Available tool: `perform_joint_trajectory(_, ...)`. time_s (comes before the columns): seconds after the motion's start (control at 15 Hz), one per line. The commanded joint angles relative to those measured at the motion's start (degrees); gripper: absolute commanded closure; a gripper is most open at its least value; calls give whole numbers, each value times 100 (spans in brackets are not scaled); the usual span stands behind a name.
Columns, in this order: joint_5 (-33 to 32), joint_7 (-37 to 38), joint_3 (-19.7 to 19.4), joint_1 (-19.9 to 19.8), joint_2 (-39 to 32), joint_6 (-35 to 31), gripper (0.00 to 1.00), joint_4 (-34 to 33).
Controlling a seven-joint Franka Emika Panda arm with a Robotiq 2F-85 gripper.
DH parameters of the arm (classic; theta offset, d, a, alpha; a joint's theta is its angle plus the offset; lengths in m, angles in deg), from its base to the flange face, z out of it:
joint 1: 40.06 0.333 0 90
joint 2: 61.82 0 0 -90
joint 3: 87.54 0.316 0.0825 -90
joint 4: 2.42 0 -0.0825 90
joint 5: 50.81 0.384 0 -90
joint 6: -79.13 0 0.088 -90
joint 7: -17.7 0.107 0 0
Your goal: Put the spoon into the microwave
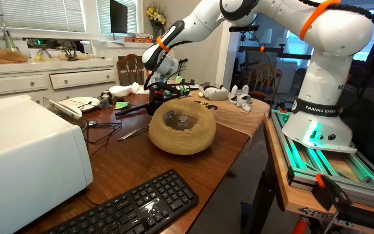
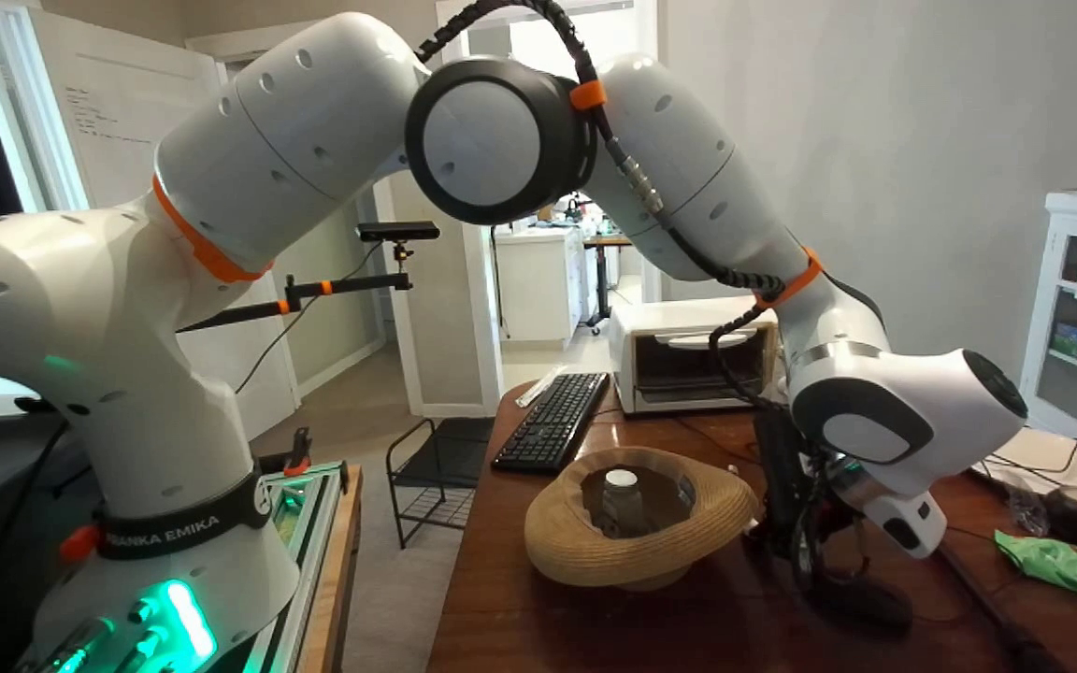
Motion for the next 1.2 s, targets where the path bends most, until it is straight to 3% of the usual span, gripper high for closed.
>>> perform_joint_trajectory(0.0, 66, -114, 76, -66, -119, 7, 97, -89)
perform_joint_trajectory(0.67, 225, -684, 7, -630, 1192, -181, 97, 573)
perform_joint_trajectory(0.93, -104, -948, -71, -327, 1813, -225, 97, 752)
perform_joint_trajectory(1.13, -421, -699, -126, -42, 1629, 416, 97, 289)
